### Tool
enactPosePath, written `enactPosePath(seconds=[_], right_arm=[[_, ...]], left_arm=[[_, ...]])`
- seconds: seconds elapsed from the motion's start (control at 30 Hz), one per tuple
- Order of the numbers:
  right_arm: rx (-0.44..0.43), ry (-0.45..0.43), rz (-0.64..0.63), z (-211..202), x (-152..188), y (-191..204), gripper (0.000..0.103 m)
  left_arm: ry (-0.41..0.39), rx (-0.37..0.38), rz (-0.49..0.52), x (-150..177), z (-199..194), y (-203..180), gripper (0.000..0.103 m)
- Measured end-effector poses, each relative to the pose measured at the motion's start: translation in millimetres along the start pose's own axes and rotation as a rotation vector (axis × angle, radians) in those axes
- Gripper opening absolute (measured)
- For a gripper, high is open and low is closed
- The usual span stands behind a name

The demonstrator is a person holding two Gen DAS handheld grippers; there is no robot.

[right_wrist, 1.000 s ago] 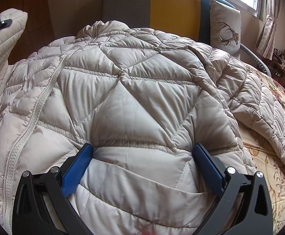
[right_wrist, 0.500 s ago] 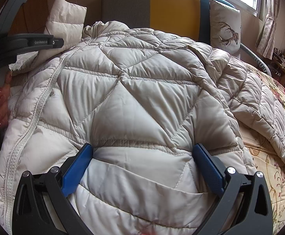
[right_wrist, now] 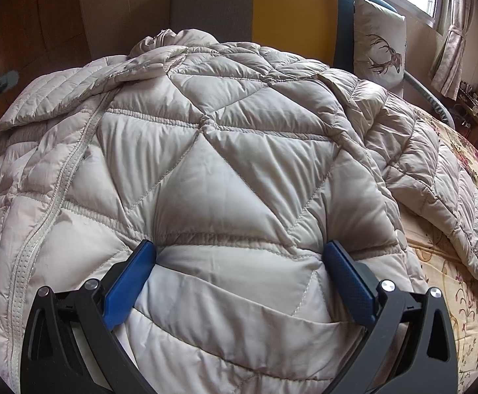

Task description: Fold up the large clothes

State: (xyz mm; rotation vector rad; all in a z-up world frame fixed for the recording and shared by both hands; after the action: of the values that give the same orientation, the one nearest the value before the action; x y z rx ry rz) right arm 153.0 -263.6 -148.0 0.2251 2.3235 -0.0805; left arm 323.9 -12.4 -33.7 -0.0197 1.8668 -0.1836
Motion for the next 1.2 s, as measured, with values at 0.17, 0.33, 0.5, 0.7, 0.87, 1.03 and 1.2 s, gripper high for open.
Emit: enactPosePath(seconds=[0.17,0.33,0.5,0.7,0.87,1.03,1.2], right_arm=[[-0.114,-0.060,0.053,-24,-35,17,0.101],[-0.237,-0.135,0.134,-23,-104,43,0.101],[-0.291,-0.044,0.344,45,-132,48,0.083],[-0.365,-0.035,0.421,75,-139,55,0.019],[-0.255,-0.165,0.373,60,-144,22,0.009],[-0.204,-0.145,0.285,77,-119,19,0.009],[-0.185,-0.153,0.251,81,-113,22,0.010]], left_arm=[[0.070,0.002,-0.240,35,-1,49,0.092],[0.113,0.007,-0.258,41,0,47,0.092],[0.110,0.008,-0.292,43,-1,52,0.092],[0.150,0.016,-0.348,52,4,59,0.092],[0.181,0.015,-0.368,57,9,60,0.092],[0.270,-0.054,-0.379,54,17,63,0.092],[0.280,-0.150,-0.359,31,39,69,0.092]])
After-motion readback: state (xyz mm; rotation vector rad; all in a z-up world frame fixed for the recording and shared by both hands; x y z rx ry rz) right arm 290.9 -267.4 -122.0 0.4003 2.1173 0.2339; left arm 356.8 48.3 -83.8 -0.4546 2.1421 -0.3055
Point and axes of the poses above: each gripper's, at about its wrist camera, not at the fingertips, and z roughly the way its jaws point, y to its left, x to its underside, the point moved 8 cm from there along z, roughly the way its jaws point, and after that the axes turned 9 degrees about -y, right-handed, at the moved point
